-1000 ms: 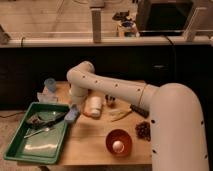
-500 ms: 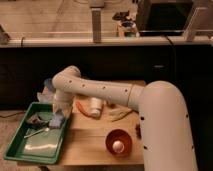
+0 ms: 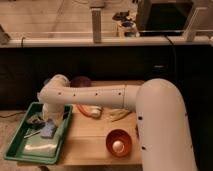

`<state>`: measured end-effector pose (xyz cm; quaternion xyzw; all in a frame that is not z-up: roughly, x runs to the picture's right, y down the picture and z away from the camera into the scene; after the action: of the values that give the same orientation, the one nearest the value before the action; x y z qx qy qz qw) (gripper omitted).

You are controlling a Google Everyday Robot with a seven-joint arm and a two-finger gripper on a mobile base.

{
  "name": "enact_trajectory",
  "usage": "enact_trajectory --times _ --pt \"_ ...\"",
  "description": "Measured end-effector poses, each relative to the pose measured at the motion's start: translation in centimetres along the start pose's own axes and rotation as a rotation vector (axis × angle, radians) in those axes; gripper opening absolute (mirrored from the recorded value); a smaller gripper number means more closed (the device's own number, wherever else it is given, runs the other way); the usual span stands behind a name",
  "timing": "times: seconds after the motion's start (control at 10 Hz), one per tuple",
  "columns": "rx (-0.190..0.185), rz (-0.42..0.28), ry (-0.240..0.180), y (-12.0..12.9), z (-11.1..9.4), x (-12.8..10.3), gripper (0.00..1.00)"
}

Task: Place sponge in tray

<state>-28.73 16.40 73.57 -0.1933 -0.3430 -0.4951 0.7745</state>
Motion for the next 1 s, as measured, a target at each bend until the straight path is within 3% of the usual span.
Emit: enact_trajectory --times 0.3,0.4,0.9,1.0 --pt "0.015 -0.018 -0.075 -0.3 1.4 -1.3 0.01" --pt "0.018 -0.030 -0.096 -0.5 1.9 -1.8 0.07" --pt "0.016 -0.059 -0.127 -0.3 3.4 -2.9 0.56" --pt "0.010 -0.061 -0.131 -0.1 3.7 -2.9 0.69"
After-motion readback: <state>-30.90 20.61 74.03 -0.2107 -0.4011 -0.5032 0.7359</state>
